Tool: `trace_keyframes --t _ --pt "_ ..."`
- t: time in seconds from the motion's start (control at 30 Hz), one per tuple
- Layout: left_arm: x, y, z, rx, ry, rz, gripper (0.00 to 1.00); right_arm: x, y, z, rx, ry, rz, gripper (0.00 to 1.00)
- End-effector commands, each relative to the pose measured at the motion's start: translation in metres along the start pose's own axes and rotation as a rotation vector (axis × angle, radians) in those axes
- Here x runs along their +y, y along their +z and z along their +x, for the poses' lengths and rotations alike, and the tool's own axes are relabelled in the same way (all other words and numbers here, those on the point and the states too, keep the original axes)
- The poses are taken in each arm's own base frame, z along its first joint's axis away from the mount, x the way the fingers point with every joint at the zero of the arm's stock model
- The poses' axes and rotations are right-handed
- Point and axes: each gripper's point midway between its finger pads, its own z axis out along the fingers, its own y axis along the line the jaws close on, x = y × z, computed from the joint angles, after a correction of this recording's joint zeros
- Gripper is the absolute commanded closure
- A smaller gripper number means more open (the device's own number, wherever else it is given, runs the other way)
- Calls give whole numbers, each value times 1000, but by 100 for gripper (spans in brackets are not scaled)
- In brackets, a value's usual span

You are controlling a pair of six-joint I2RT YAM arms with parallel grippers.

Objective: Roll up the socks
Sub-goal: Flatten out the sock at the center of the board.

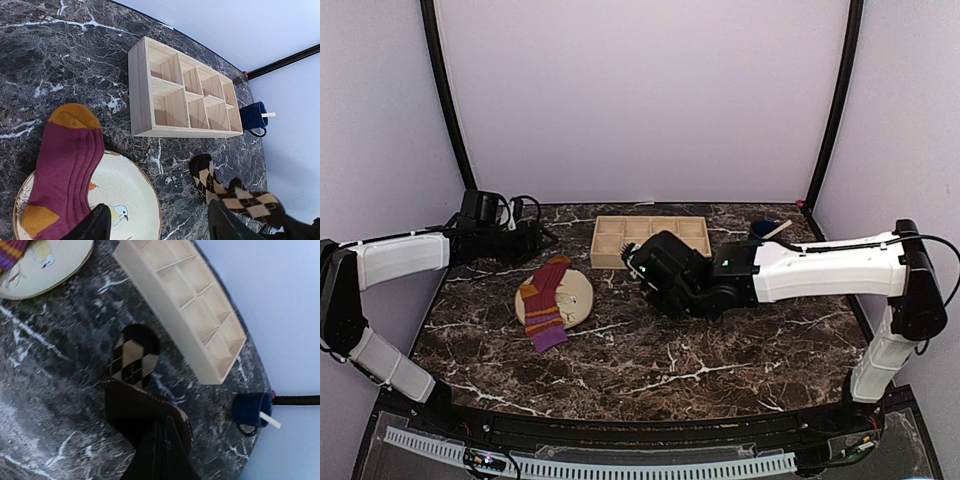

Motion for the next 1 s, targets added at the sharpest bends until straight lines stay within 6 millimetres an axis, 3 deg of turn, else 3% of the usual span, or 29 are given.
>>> trace_keyframes --t 0.0,0.13,0.27,0.73,0.83,0.97 --pt "-4 3 14 23 3 16 32 61 -16 41 112 75 -138 100" --pt "-8 7 23 43 11 20 32 91 -36 51 156 104 -224 100" --pt "-11 10 31 61 11 23 32 105 -51 54 196 127 -310 100" --pt "-8 15 49 88 -7 28 32 163 -83 37 268 94 -646 100" --pt "-6 17 51 96 -7 26 32 163 -82 32 268 50 -641 100" --pt "-4 20 53 100 -7 20 32 148 -71 24 250 7 -554 100"
